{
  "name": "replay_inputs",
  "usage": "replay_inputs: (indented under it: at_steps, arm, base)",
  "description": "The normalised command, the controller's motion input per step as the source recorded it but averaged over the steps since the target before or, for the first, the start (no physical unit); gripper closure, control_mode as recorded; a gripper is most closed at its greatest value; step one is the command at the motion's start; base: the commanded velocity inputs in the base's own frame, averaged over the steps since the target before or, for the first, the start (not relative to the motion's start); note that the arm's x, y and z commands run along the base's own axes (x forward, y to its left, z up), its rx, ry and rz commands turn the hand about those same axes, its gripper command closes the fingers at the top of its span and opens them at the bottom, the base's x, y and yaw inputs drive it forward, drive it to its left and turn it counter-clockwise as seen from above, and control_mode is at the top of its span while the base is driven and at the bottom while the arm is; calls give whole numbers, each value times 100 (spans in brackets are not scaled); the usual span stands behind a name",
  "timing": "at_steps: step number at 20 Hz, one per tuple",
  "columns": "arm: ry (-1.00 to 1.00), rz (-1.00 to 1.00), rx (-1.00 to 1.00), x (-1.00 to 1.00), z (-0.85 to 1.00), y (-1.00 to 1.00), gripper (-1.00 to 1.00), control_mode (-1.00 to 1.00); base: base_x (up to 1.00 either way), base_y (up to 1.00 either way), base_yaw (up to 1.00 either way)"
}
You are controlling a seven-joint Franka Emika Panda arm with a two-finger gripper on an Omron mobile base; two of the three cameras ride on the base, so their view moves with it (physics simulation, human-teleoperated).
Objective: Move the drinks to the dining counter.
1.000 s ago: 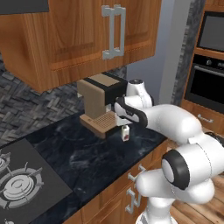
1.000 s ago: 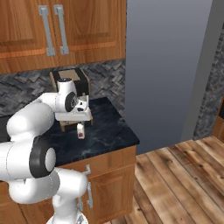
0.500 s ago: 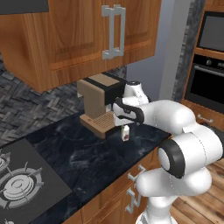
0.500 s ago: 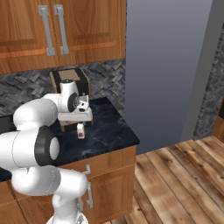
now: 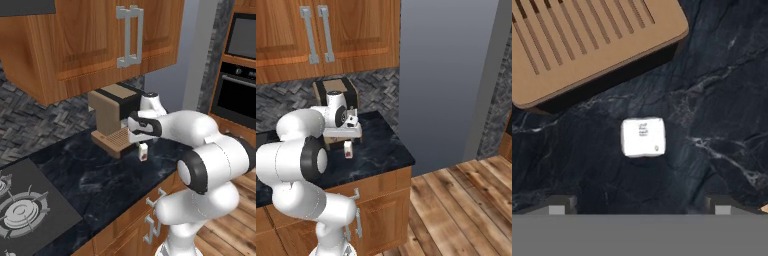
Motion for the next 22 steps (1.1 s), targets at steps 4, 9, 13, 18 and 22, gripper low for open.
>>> replay_inputs:
  at_steps: [4, 9, 13, 18, 22]
  arm:
    - [0, 0, 3, 10, -23, 0, -100, -100]
    - [0, 0, 1, 6, -20, 0, -100, -100]
    - [-3, 0, 0, 8, -9, 0, -100, -100]
    - [-7, 0, -2, 14, -1, 0, -100, -100]
    - [-1, 0, 0, 16, -6, 0, -100, -100]
  base:
    - [0, 0, 0]
    - [0, 0, 0]
    - [0, 0, 0]
    - [0, 0, 0]
    - [0, 0, 0]
